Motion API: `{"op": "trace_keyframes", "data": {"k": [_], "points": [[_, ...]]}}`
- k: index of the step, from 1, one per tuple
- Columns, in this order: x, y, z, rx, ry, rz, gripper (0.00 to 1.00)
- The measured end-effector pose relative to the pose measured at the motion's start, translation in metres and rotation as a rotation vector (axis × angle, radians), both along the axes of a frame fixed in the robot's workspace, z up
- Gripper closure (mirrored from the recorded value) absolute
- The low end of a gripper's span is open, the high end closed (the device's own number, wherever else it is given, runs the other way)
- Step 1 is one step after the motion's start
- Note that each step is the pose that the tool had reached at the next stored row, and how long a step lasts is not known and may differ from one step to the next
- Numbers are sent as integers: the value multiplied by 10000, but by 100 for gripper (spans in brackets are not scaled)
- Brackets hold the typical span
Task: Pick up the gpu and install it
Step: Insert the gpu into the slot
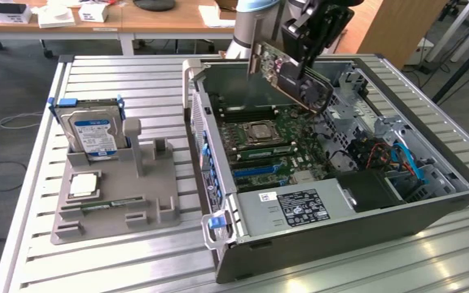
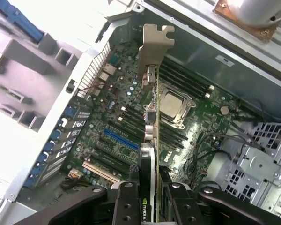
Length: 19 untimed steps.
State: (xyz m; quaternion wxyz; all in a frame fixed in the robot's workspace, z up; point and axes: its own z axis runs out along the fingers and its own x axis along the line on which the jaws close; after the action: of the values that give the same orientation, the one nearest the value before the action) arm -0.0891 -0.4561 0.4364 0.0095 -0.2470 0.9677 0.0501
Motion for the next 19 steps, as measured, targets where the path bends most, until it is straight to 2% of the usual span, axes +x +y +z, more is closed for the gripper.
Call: {"op": "trace_keyframes", "data": {"k": [19], "points": [[18, 0, -19, -1, -1, 2725, 73]]}}
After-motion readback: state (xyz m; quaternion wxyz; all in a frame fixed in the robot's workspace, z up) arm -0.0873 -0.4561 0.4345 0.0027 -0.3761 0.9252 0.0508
